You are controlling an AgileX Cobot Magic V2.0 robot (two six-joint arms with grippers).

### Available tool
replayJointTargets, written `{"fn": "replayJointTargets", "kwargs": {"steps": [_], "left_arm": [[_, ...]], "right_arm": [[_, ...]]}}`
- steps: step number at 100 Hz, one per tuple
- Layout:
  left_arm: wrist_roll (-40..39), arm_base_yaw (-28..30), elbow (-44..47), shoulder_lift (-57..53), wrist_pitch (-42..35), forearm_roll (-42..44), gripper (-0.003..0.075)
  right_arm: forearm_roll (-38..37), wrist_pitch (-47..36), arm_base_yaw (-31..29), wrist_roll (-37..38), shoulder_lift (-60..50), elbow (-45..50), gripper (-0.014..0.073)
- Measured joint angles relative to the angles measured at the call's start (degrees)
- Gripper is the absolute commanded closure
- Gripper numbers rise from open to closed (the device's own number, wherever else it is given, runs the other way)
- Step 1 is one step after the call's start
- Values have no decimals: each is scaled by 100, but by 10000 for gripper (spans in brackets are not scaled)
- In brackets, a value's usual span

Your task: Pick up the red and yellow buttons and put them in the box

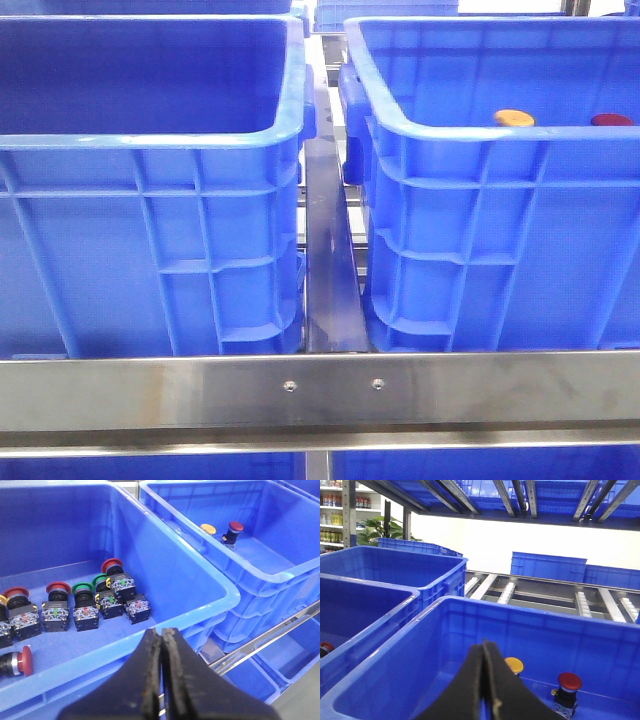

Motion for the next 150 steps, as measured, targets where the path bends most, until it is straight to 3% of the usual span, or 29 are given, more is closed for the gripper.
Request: {"fn": "replayJointTargets", "kwargs": {"steps": [23,39,72,103,122,150], "left_arm": [[2,11,49,-79,-107,0,740],[-77,352,156,-234,-415,409,740],[-2169,1511,574,-960,-484,2716,740],[-3652,2335,1535,-1781,-1256,4258,740],[-3839,2463,2094,-2238,-1356,4431,740],[-3844,2508,2108,-2434,-1158,4396,740]], "right_arm": [[0,0,0,0,0,0,626],[0,0,0,0,0,0,626],[0,0,0,0,0,0,626],[0,0,0,0,0,0,626],[0,0,0,0,0,0,626],[10,11,0,0,0,0,626]]}}
